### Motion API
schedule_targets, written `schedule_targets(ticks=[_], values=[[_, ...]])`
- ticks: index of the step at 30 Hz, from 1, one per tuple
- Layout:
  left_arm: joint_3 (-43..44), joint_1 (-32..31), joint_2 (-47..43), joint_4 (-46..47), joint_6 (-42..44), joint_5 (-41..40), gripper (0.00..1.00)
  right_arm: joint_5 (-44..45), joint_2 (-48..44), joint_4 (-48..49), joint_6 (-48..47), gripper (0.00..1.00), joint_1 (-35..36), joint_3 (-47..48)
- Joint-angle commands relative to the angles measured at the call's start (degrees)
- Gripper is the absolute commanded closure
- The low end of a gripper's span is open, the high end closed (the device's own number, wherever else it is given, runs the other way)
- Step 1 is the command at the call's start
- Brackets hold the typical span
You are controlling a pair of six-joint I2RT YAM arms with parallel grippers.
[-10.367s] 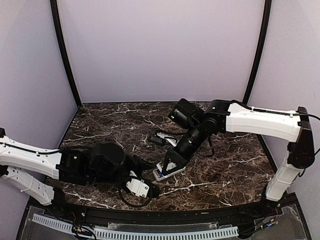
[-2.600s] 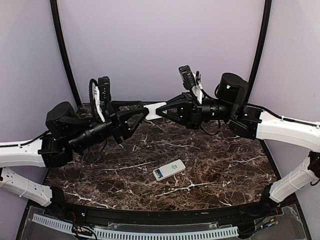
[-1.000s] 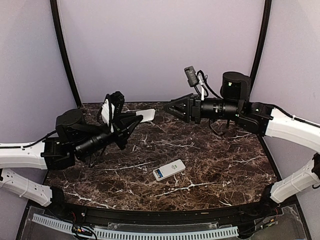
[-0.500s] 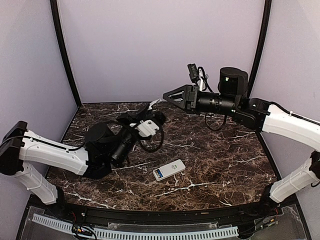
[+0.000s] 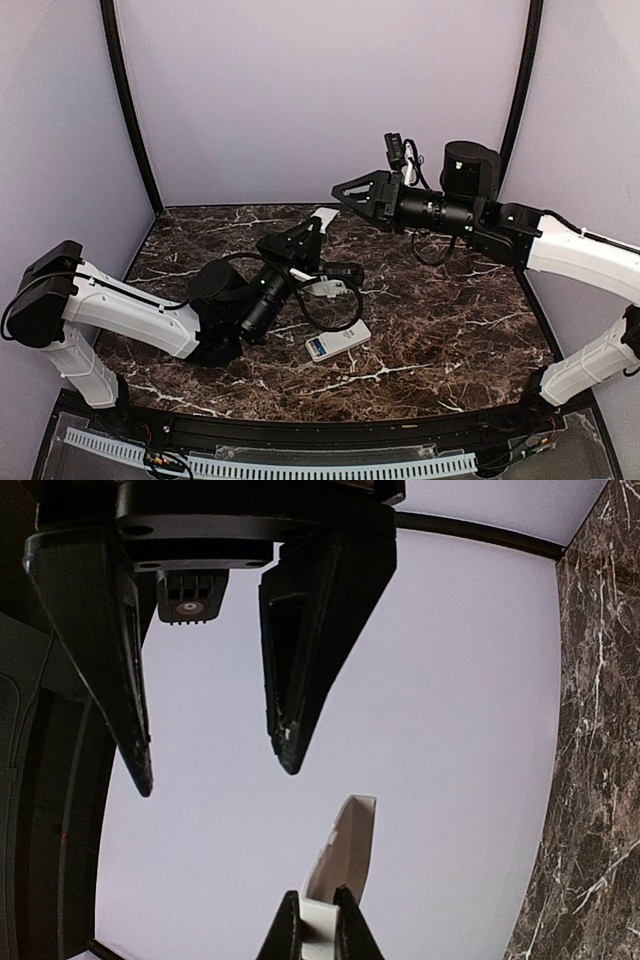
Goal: Load the batteries into the remote control
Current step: Turn over the battery cover, then pass from the left arm to the right
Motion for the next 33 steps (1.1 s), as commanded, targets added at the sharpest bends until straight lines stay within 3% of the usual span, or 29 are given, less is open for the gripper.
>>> schedule_targets(ticks=[1, 7, 16, 21, 33], values=[[1.41, -0.73, 0.23, 18.27, 4.05, 0.11, 1.0, 0.73, -1.07, 0.94, 2.77, 0.52, -0.8, -2.18], [1.45, -0.73, 0.24, 18.27, 4.03, -0.28, 1.0, -1.22, -1.7, 3.64, 7.44, 0.53, -0.82, -5.85], [1.25, -0.73, 1.89, 18.21, 5.16, -0.44, 1.0, -5.72, 0.25, 8.72, 11.66, 0.65, -0.56, -6.72], [1.21, -0.73, 1.94, 18.26, 4.96, -0.68, 1.0, -7.56, 2.6, 10.54, 13.11, 0.67, -0.56, -6.44], [1.12, -0.64, 1.4, 18.3, 4.51, -0.92, 1.0, -2.61, -3.28, 4.96, 12.64, 0.67, -0.56, -10.15]])
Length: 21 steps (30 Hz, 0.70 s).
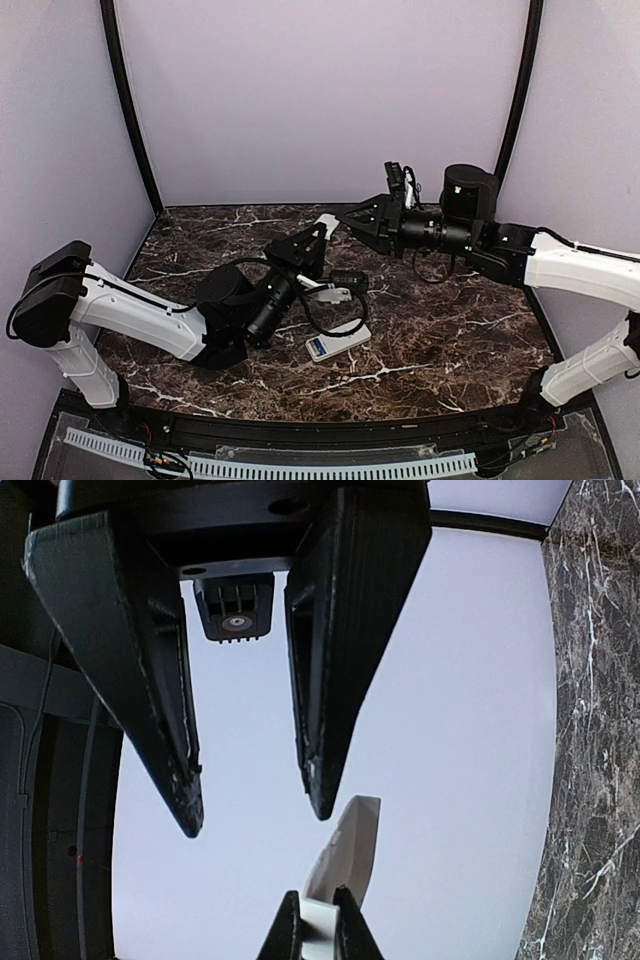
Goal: Load the batteries into the remote control
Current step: Pass from the left arm to the right
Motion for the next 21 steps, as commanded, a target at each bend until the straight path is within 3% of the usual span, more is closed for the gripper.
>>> schedule_targets(ticks=[1, 12, 21], values=[[0.83, -0.1, -0.79, 17.47, -0.34, -0.45, 1.0, 1.64, -1.89, -1.5, 0.67, 0.67, -0.1, -1.81], [0.69, -0.18, -0.92, 17.53, -1.03, -0.58, 1.0, -0.27, 4.08, 4.32, 2.13, 0.65, 0.43, -0.26], [0.04, -0.19, -0.58, 17.4, -1.95, -0.41, 1.0, -1.45, 7.09, 9.27, 3.45, 0.74, 0.35, 1.0]])
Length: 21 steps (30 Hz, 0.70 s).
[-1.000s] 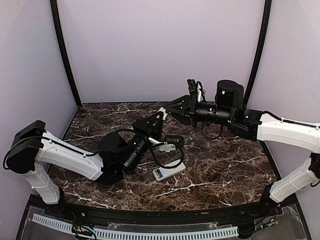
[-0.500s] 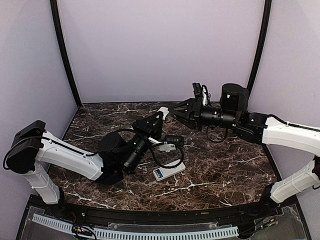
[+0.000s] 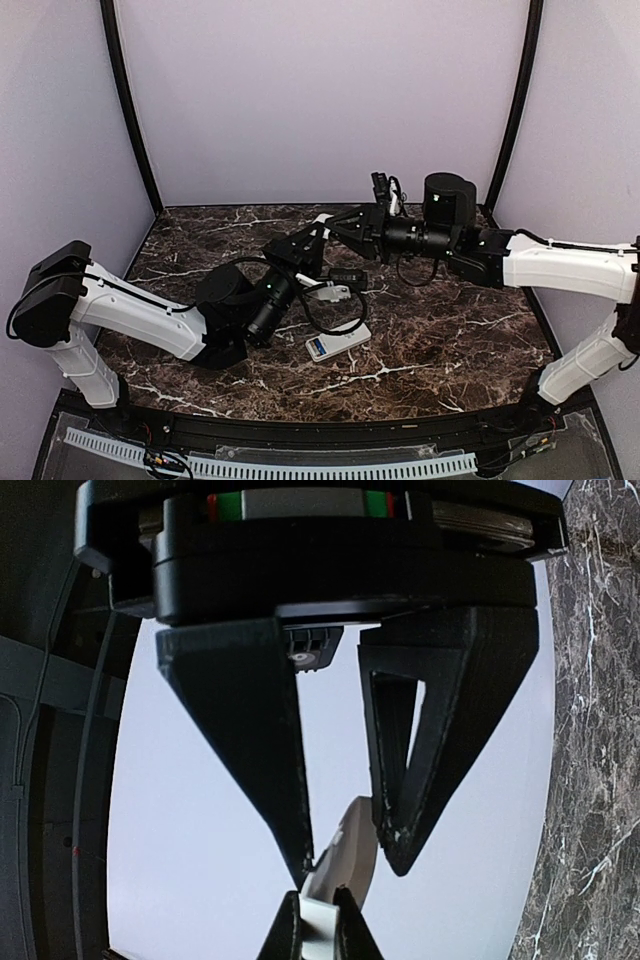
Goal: Load the batteries into the remote control
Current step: Pass from the left arm to the right
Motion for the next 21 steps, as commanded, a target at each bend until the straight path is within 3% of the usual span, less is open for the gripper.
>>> schedule_targets(ticks=[1, 8, 14, 21], values=[[-0.07, -0.21, -0.54, 17.38, -1.22, 0.65, 1.0, -1.46, 1.92, 5.03, 1.26, 0.76, 0.18, 1.74], [-0.92, -0.21, -0.25, 17.39, -0.98, 1.1, 1.0, -1.64, 2.94, 6.59, 2.42, 0.81, -0.24, 2.32], [-1.34, -0.21, -0.19, 17.39, -0.95, 1.31, 1.0, -1.56, 2.9, 6.05, 1.73, 1.0, -0.34, 2.24], [-1.32, -0.21, -0.09, 17.34, -0.56, 1.53, 1.0, -2.04, 2.05, 5.34, 0.23, 1.0, -0.34, 2.45]])
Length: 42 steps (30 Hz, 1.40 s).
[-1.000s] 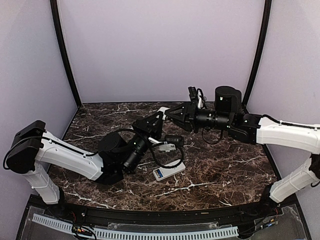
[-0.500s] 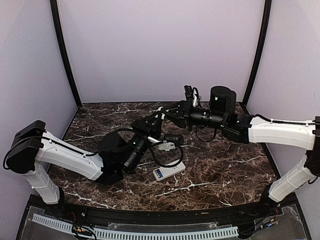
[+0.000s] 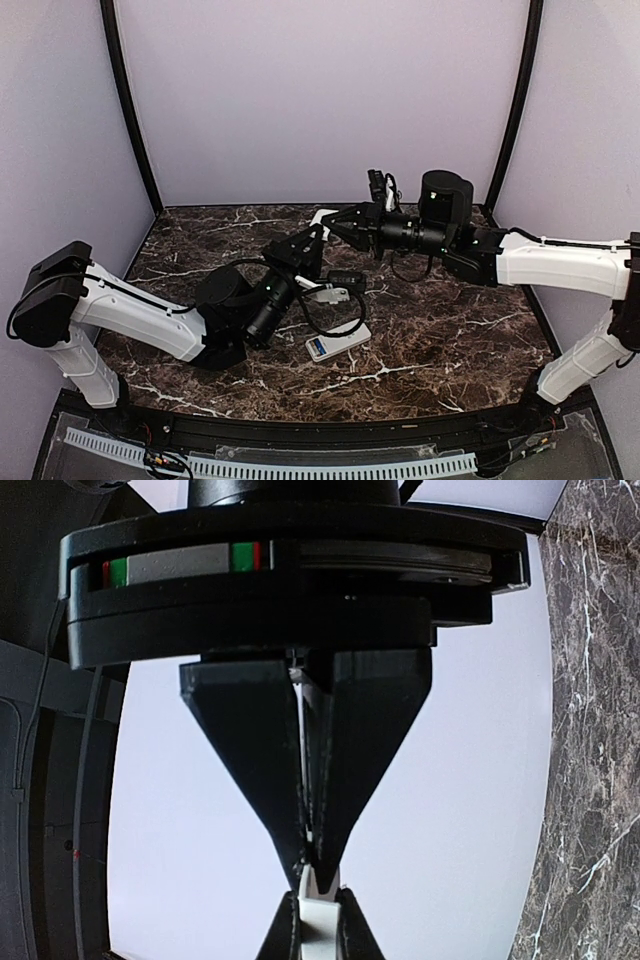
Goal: Load the batteries into the remote control
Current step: Pass from the left arm to the right, then pass from the right arm to the left
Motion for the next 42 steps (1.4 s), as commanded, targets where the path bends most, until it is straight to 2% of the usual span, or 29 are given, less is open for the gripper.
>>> schedule_targets(ticks=[1, 2, 3, 6, 11, 13, 15, 16, 17, 18, 19, 20, 21, 23, 26, 30, 36, 38, 40, 42], values=[[-0.51, -0.25, -0.01, 17.03, -0.43, 1.32, 0.92, -0.7, -0.52, 0.65, -4.17, 1.0, -0.19, 1.41], [-0.6, -0.25, 0.0, 17.04, -0.44, 1.32, 0.85, -0.6, -0.71, 0.38, -4.64, 1.0, -0.25, 1.44], [-0.63, -0.25, 0.07, 17.04, -0.63, 1.31, 0.69, -0.51, -1.0, 0.18, -5.08, 1.0, -0.34, 1.46], [-1.09, -0.88, 0.04, 17.03, -1.69, 0.22, 0.44, -0.9, -1.64, -0.28, -6.47, 1.0, -0.74, 1.27], [-3.44, -4.4, -1.79, 16.41, -9.42, -3.91, 0.23, -6.23, -2.22, -3.26, -12.57, 1.0, -2.59, 2.06], [-5.14, -6.01, -4.16, 10.28, -16.34, -6.59, 0.18, -9.73, -1.68, -6.92, -18.75, 1.0, -3.84, 3.1], [-5.77, -6.96, -8.97, -4.24, -29.55, -8.36, 0.17, -12.63, -0.83, -13.74, -26.6, 1.0, -4.22, 5.15], [-5.68, -6.95, -13.75, -19.17, -41.2, -7.19, 0.17, -14.02, -0.14, -17.46, -30.42, 1.0, -4.27, 6.92], [-4.95, -6.52, -16.49, -26.81, -48.16, -2.82, 0.17, -15.24, 0.73, -21.29, -33.4, 1.0, -4.35, 7.68], [-4.39, -5.98, -21.58, -42.41, -61.41, 0.48, 0.17, -16.28, 1.58, -24.4, -35.67, 1.0, -4.44, 8.9], [-3.59, -4.49, -26.17, -48.81, -66.97, 7.98, 0.17, -17.19, 2.58, -27.43, -37.15, 1.0, -4.6, 9.65], [-3.62, -3.74, -28.2, -56.42, -75.47, 11.02, 0.17, -18.13, 3.51, -29.63, -38.31, 1.0, -4.77, 10.08], [-4.54, -2.81, -31.28, -58.62, -78.26, 15.67, 0.17, -20.24, 4.36, -30.67, -39.09, 1.0, -4.83, 10.18], [-6.87, -2.42, -34.38, -62.47, -82.09, 19.27, 0.14, -24.34, 6.13, -30.56, -39.61, 1.0, -4.84, 9.54], [-8.99, -2.36, -34.91, -68.87, -84.49, 20.4, 0.08, -28.82, 9.74, -27.68, -38.48, 1.0, -4.84, 7.84], [-10.66, -2.38, -32.07, -71.66, -85.42, 20.18, 0.02, -32.6, 13.52, -22.58, -36.73, 1.0, -4.48, 5.54], [-12.88, -1.78, -26.17, -65.96, -85.01, 20.39, 0.01, -34.6, 17.79, -19.99, -37.54, 1.0, -2.18, 3.24], [-13.98, -1.75, -22.87, -62.7, -84.74, 18.81, 0.01, -36.2, 19.53, -16.51, -36.85, 1.0, -1.43, 1.7], [-17.4, -1.7, -21.96, -55.01, -84.3, 17.57, 0.01, -36.88, 20.62, -13.93, -35.95, 1.0, -0.95, 0.37], [-21.52, -0.98, -21.94, -45.49, -84.53, 19.58, 0.01, -37.11, 21.44, -12.16, -35.34, 1.0, -0.61, -0.48]])
